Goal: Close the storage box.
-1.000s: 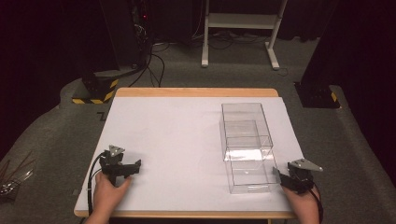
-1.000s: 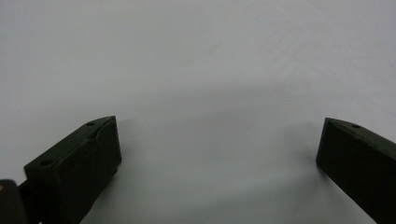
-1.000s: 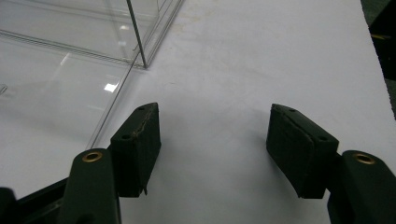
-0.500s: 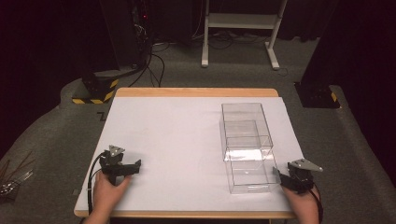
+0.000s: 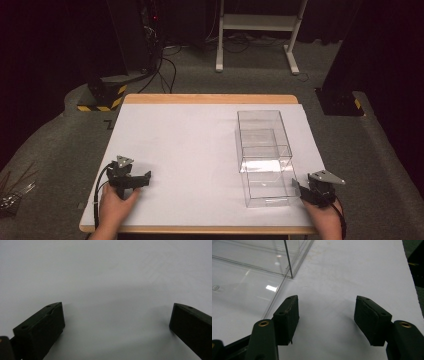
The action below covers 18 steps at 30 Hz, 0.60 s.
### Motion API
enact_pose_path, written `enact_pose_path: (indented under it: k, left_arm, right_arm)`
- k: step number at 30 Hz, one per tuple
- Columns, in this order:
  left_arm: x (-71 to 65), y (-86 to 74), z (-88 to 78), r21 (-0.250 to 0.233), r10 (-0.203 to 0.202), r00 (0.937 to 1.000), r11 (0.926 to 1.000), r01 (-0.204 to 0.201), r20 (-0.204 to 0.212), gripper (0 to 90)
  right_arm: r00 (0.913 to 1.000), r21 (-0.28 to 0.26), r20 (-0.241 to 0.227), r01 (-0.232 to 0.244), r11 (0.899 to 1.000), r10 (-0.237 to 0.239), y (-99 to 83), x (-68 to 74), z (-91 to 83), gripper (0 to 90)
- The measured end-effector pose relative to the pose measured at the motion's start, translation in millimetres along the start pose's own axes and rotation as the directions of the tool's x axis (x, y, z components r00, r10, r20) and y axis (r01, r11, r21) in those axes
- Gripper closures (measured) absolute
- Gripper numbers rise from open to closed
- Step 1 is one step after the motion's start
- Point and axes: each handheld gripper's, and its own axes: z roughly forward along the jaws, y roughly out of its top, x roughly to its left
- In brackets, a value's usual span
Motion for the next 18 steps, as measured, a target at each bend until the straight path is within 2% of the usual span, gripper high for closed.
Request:
enact_pose_path:
  k: [18]
  left_arm:
    - [0.0, -0.1, 0.0, -0.001, 0.001, 1.0000, 1.0000, -0.001, 0.000, 0.2]
  right_arm:
    - [0.9998, -0.042, -0.020, -0.003, 0.999, 0.002, 1.4, 1.4, -10.3, 36.6]
